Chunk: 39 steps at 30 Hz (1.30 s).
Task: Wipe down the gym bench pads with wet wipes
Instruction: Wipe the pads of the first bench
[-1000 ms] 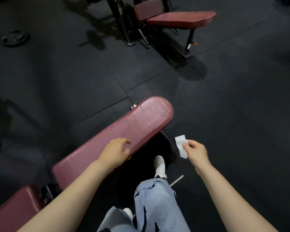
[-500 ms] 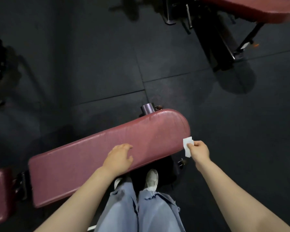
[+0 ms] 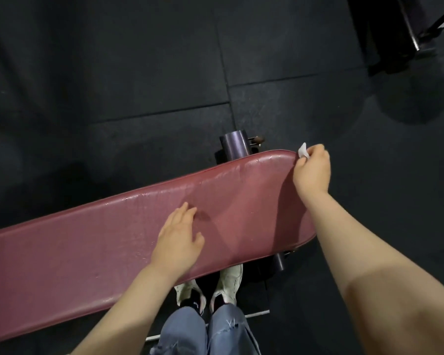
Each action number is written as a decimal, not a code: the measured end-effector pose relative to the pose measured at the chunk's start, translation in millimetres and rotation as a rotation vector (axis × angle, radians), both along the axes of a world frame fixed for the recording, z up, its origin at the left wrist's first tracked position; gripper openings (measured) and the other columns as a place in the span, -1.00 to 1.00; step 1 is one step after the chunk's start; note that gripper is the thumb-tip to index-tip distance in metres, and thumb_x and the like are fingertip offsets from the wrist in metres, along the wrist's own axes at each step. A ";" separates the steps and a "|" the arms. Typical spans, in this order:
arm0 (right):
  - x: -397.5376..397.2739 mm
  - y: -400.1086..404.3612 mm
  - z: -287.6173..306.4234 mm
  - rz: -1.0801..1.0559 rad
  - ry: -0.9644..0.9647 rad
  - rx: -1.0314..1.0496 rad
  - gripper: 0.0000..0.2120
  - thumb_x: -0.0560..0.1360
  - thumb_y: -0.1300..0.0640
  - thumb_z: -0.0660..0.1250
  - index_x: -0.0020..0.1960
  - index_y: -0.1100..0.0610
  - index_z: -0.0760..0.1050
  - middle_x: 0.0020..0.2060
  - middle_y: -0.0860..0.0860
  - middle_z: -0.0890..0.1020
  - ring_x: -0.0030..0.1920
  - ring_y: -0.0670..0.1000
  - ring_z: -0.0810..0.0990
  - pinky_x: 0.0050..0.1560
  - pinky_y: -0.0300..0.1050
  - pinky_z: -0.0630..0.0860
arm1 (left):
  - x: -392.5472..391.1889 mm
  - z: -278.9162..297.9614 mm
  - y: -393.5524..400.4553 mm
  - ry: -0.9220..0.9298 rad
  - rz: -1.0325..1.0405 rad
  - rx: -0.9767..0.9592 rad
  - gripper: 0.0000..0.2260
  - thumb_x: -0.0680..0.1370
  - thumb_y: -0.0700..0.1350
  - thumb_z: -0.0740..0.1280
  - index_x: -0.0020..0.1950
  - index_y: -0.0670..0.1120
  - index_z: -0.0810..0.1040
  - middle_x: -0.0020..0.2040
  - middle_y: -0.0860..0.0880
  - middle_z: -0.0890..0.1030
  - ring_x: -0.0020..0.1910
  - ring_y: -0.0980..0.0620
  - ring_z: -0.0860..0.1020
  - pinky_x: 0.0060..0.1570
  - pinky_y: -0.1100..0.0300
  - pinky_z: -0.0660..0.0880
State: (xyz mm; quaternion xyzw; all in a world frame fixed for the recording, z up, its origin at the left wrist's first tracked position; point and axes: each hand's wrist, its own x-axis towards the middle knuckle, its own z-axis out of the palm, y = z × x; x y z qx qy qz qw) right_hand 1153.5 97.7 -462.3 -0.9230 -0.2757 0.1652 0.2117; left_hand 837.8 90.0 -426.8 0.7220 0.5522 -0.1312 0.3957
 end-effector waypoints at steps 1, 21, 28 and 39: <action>-6.9 6.0 -6.2 -0.036 0.003 0.001 -0.92 0.51 0.29 0.18 -0.02 0.20 0.40 0.02 0.18 0.50 -0.02 0.21 0.49 -0.08 0.01 0.38 | -1.1 -3.1 0.8 0.004 0.012 0.019 -0.43 0.58 -0.08 0.28 0.58 -0.03 0.21 0.62 -0.01 0.11 0.59 -0.03 0.06 0.54 0.02 0.06; 22.8 -27.6 -14.2 0.167 -0.113 -0.163 -0.82 0.49 0.28 0.17 0.05 0.21 0.48 0.00 0.22 0.56 0.01 0.30 0.53 -0.05 0.07 0.45 | -8.8 -8.1 5.7 -0.065 0.147 0.020 -0.39 0.55 -0.27 0.28 0.58 -0.03 0.22 0.60 0.04 0.14 0.58 0.05 0.07 0.52 0.11 0.04; -169.6 10.2 -21.2 0.514 0.206 0.003 -0.65 0.33 0.34 0.25 0.01 0.04 0.62 -0.05 0.04 0.64 0.00 0.10 0.60 0.07 -0.11 0.52 | -28.2 -11.7 -5.5 -0.045 0.239 0.049 -0.36 0.50 -0.35 0.26 0.57 -0.08 0.23 0.58 0.01 0.21 0.55 0.04 0.14 0.46 0.23 0.04; 26.9 -49.9 -12.7 0.407 -0.128 -0.193 -0.83 0.45 0.25 0.19 0.01 0.18 0.48 -0.03 0.20 0.58 -0.02 0.30 0.55 -0.06 0.08 0.48 | -59.2 -14.4 -43.4 -0.054 0.270 0.039 -0.37 0.52 -0.35 0.26 0.57 -0.06 0.24 0.57 0.02 0.23 0.54 0.06 0.17 0.50 0.16 0.10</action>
